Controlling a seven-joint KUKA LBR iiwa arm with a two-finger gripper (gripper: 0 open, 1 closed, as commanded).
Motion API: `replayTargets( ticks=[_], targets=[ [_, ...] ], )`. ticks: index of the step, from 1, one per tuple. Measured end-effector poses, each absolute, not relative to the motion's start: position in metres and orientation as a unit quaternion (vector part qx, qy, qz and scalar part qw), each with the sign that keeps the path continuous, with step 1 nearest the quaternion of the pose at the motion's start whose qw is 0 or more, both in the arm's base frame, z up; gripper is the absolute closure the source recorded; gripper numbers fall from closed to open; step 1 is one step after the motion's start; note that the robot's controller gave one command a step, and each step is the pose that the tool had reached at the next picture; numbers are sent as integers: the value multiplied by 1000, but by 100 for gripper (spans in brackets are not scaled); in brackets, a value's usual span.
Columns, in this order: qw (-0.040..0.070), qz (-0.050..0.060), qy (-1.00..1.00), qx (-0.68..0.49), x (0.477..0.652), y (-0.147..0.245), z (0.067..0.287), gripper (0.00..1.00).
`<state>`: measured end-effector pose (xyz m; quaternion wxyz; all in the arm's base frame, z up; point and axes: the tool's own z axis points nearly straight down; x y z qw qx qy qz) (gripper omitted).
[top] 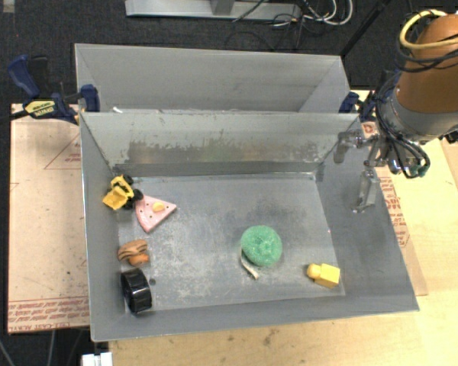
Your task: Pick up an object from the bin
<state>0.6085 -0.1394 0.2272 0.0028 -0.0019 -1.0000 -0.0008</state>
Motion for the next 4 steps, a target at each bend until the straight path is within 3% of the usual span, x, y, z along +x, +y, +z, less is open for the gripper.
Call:
replayTargets(
  ticks=[1,2,3,4],
  targets=[
    [-1,0,-1000,0,610,-139,232,0],
    [-2,0,-998,60,557,-138,188,0],
    [2,-1,-999,43,514,-148,158,0],
    [0,-1,-994,111,490,-151,140,0]
  ],
)
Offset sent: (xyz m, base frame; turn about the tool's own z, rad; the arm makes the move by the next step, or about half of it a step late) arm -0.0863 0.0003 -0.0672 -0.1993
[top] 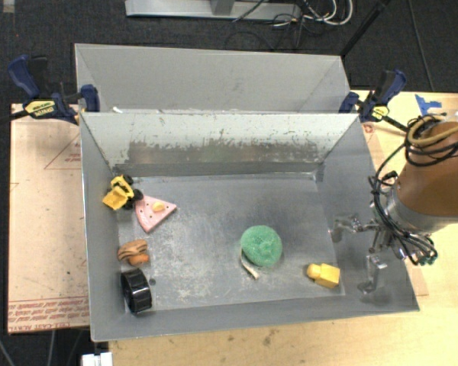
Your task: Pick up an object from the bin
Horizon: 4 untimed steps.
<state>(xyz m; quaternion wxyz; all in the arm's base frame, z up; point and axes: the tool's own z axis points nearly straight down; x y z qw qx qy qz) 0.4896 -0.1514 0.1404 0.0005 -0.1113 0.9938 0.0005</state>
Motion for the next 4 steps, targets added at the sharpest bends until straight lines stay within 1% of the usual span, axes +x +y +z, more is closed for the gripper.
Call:
replayTargets(
  ticks=[1,2,4],
  targets=[
    [2,1,1000,-27,493,-127,68,0],
    [0,1,994,-113,485,-128,70,100],
    [-2,1,994,-113,484,-127,74,100]
  ],
)
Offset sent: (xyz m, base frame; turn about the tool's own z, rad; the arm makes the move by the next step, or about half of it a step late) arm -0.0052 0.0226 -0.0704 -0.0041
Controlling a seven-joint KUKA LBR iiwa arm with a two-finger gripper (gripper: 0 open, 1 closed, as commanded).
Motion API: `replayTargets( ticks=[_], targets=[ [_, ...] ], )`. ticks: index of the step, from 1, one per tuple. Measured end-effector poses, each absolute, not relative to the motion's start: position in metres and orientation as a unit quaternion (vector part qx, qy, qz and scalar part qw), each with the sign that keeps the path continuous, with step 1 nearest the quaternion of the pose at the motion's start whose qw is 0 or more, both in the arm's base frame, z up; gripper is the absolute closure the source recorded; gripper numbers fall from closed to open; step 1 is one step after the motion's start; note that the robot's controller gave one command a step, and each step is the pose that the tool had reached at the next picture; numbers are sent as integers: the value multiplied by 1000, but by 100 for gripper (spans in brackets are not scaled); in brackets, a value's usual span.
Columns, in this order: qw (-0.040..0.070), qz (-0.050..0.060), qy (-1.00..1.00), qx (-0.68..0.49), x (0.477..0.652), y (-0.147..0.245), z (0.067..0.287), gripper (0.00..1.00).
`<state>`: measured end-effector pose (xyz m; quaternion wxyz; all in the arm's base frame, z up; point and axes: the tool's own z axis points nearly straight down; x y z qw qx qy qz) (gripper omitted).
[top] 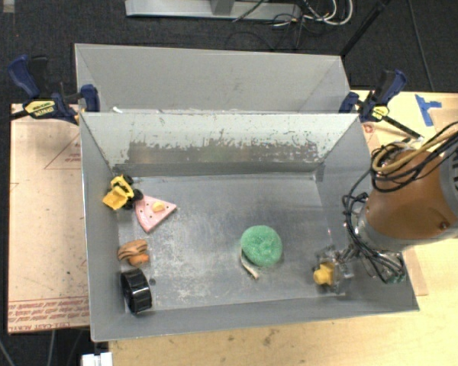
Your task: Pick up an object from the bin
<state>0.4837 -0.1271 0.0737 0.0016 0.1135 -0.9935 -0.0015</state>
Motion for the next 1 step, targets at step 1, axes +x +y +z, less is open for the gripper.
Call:
replayTargets(
  ticks=[1],
  targets=[
    [0,-1,-994,114,484,-127,93,100]
  ],
)
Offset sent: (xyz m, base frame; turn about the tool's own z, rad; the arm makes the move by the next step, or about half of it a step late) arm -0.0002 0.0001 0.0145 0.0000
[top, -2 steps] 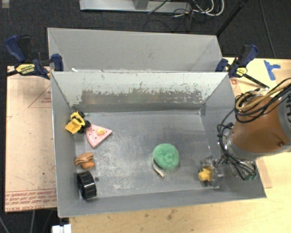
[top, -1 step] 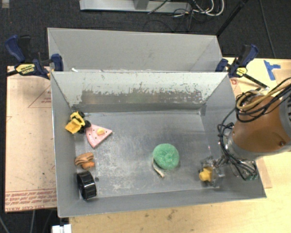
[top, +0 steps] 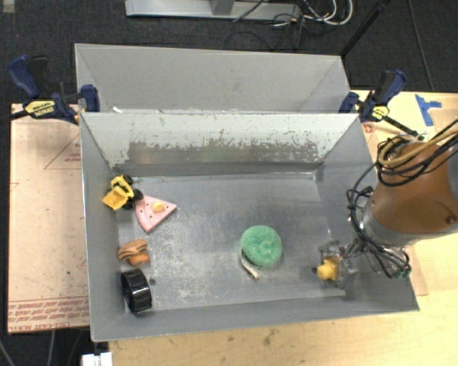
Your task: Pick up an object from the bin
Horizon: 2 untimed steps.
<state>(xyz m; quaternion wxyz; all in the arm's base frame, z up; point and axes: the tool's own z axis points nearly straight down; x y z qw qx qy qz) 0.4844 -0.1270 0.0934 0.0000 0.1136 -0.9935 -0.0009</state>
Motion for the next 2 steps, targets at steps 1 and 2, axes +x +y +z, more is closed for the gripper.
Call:
replayTargets(
  ticks=[1,2],
  targets=[
    [-1,0,-994,114,485,-127,103,100],
    [-2,0,-994,114,486,-127,110,100]
  ],
)
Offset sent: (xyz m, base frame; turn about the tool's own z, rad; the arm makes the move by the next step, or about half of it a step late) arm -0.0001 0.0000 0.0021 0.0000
